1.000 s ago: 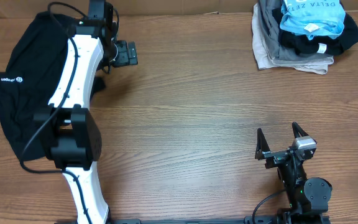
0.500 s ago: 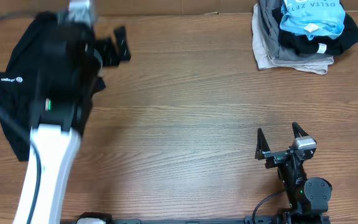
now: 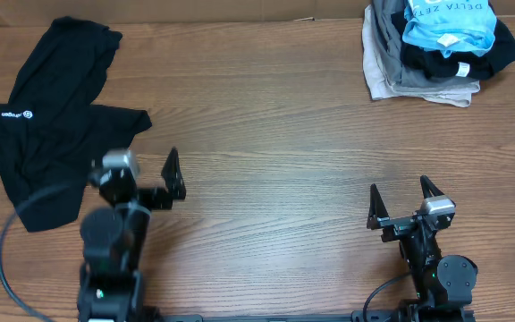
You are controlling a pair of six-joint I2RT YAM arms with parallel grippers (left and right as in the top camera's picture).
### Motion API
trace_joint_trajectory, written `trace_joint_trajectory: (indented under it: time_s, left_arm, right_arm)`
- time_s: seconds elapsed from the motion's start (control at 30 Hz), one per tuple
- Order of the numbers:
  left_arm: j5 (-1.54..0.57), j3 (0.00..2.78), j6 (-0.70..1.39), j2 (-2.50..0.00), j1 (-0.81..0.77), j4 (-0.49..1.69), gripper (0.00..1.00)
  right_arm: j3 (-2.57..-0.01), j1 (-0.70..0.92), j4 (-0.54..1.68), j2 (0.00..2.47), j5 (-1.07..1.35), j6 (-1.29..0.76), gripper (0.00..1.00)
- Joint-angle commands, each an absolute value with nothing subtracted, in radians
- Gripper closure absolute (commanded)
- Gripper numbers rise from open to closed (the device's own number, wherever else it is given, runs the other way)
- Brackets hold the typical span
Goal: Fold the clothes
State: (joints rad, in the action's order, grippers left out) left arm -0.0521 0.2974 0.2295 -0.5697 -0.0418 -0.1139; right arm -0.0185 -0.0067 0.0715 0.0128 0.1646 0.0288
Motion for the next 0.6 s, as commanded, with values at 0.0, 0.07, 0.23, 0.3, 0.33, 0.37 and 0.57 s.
trace_joint_trajectory:
  time_s: [0.0, 0.07, 0.23, 0.3, 0.33, 0.37, 0.57]
  left_arm:
    - [-0.073, 0.162, 0.213, -0.432, -0.019, -0.129, 0.00]
    - [-0.077, 0.106, 0.212, -0.352, -0.007, -0.129, 0.00]
    - [-0.090, 0.006, 0.204, -0.210, 0.009, -0.128, 0.00]
    - [-0.090, 0.005, 0.191, -0.162, 0.009, -0.061, 0.00]
    - [-0.091, 0.005, 0.176, -0.139, 0.009, -0.035, 0.00]
    - [-0.091, 0.005, 0.166, -0.117, 0.009, -0.015, 0.00]
    - [-0.079, 0.005, 0.099, -0.001, 0.009, 0.073, 0.00]
  right_arm:
    - [-0.008, -0.010, 0.067, 0.003, 0.154, 0.025, 0.00]
    - [-0.008, -0.010, 0.067, 0.003, 0.154, 0.026, 0.00]
    - [-0.008, -0.010, 0.067, 0.003, 0.154, 0.026, 0.00]
    - [-0.008, -0.010, 0.067, 0.003, 0.154, 0.026, 0.00]
    - [-0.008, -0.010, 0.067, 0.003, 0.154, 0.026, 0.00]
    - [-0.008, -0.010, 0.067, 0.003, 0.154, 0.025, 0.00]
    - [-0.008, -0.010, 0.067, 0.003, 0.154, 0.025, 0.00]
